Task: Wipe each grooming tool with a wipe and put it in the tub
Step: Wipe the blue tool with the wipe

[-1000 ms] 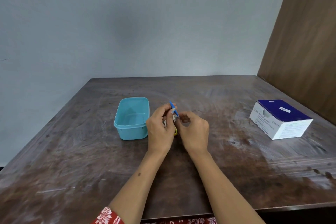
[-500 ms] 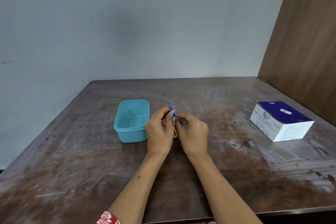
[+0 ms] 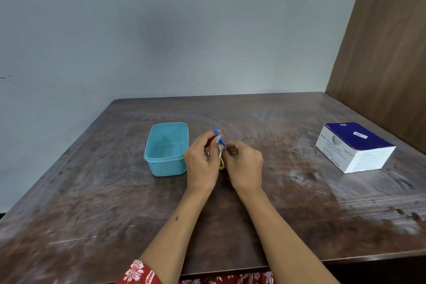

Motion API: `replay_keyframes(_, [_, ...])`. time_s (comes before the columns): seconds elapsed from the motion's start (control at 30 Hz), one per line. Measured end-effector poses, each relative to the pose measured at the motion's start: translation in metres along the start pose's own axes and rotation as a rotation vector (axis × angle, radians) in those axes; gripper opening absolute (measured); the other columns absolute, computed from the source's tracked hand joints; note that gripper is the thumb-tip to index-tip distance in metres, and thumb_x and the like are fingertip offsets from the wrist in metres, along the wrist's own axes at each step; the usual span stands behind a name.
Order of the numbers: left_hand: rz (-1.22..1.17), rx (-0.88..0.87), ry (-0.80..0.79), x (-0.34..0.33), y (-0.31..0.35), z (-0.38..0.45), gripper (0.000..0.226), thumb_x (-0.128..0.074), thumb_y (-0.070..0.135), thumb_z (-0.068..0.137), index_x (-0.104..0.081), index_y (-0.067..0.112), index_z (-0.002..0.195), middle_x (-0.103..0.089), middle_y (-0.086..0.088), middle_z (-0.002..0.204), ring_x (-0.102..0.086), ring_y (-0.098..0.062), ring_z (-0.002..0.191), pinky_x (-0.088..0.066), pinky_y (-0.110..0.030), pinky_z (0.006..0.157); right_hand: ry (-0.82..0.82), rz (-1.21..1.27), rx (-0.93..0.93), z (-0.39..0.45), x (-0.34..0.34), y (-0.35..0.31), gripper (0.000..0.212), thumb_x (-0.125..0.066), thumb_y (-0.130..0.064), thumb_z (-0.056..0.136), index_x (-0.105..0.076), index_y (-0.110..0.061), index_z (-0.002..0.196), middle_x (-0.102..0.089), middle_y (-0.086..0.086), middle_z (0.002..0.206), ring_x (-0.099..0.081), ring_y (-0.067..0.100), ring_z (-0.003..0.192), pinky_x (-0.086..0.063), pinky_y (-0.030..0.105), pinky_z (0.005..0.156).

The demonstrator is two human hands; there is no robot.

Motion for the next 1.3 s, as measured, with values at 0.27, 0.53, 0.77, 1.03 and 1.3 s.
replay_keyframes(0.27, [0.009, -0.005, -0.001, 0.0, 0.002, -0.001, 0.021, -0.06, 0.009, 0.089, -0.068, 0.006, 0.108, -0.07, 0.0, 0.096, -0.061, -0.002, 0.087, -0.044, -0.005, 0.072, 0.03, 0.043, 0.041, 0.001, 0.0, 0.0, 0.01, -0.069, -0.014, 0.083, -0.073, -0.015, 0.091, -0.073, -0.001, 0.08, -0.068, 0.013, 0.075, -0.054, 0.032, 0.073])
replay_keyframes(0.53, [-0.032, 0.026, -0.051, -0.002, 0.0, -0.002, 0.018, -0.062, 0.009, 0.087, -0.07, 0.012, 0.102, -0.068, 0.01, 0.091, -0.064, 0.0, 0.085, -0.05, -0.014, 0.075, 0.009, 0.051, 0.078, 0.0, -0.001, -0.001, 0.008, -0.069, -0.015, 0.083, -0.072, -0.012, 0.09, -0.072, 0.002, 0.078, -0.067, 0.017, 0.072, -0.054, 0.036, 0.071])
replay_keyframes(0.77, [-0.014, -0.027, 0.022, 0.002, 0.003, -0.001, 0.02, -0.061, 0.006, 0.088, -0.068, 0.007, 0.106, -0.067, 0.001, 0.089, -0.059, 0.006, 0.079, -0.044, -0.006, 0.066, -0.023, 0.073, -0.097, 0.004, -0.001, 0.009, 0.012, -0.066, -0.011, 0.082, -0.074, -0.014, 0.09, -0.074, 0.001, 0.081, -0.068, 0.014, 0.077, -0.054, 0.032, 0.078])
replay_keyframes(1.03, [0.096, 0.01, -0.041, -0.003, -0.005, -0.003, 0.029, -0.059, 0.008, 0.089, -0.063, 0.008, 0.118, -0.068, -0.005, 0.096, -0.061, -0.009, 0.082, -0.052, -0.022, 0.071, 0.153, 0.488, -0.125, 0.005, 0.016, -0.006, 0.022, -0.072, -0.005, 0.079, -0.072, -0.022, 0.091, -0.069, -0.016, 0.08, -0.067, -0.001, 0.077, -0.052, 0.012, 0.073])
replay_keyframes(1.3, [0.094, -0.043, -0.129, -0.007, -0.002, -0.007, 0.039, -0.062, 0.0, 0.082, -0.065, 0.016, 0.117, -0.069, -0.004, 0.093, -0.064, -0.016, 0.079, -0.055, -0.036, 0.073, 0.114, 0.489, -0.073, 0.001, 0.014, -0.011, 0.028, -0.069, 0.0, 0.081, -0.07, -0.027, 0.092, -0.067, -0.022, 0.08, -0.067, -0.003, 0.077, -0.053, 0.013, 0.07])
Point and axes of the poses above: each hand's wrist, its own z-axis towards the middle knuckle, its own x-axis out of the back of the hand, y = z × x, the point moved 3 cm from there along z, towards the middle knuckle
